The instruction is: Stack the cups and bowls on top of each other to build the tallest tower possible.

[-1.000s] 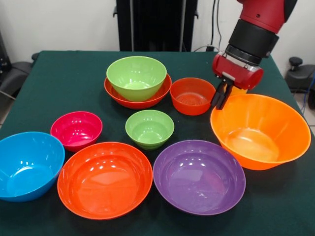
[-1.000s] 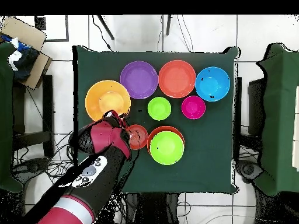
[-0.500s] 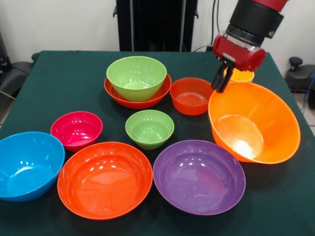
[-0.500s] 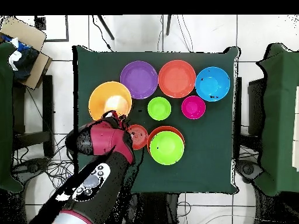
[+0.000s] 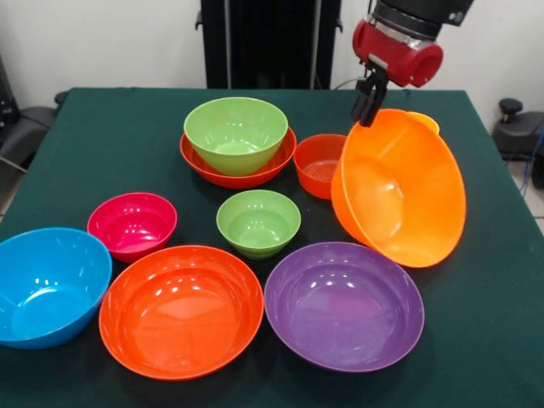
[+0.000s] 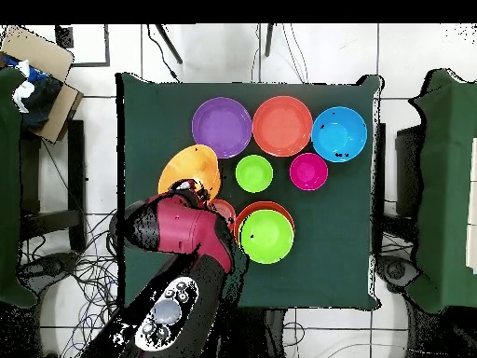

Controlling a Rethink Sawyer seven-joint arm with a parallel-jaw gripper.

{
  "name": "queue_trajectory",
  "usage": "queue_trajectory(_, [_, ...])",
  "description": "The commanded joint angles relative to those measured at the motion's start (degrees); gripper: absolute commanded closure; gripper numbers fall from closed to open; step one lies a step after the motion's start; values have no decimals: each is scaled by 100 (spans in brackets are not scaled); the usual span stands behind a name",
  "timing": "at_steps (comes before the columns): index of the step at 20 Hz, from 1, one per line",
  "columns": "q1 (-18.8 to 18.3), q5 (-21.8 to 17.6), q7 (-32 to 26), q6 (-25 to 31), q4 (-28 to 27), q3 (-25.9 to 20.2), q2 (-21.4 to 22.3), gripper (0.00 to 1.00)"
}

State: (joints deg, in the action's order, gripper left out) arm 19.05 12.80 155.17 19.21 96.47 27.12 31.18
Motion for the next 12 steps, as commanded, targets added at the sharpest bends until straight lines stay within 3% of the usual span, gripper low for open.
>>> queue_trajectory(1, [-196, -496, -478, 808, 343, -831, 345, 100])
queue_trajectory(12, [-378, -722, -600, 1265, 332, -865, 723, 100])
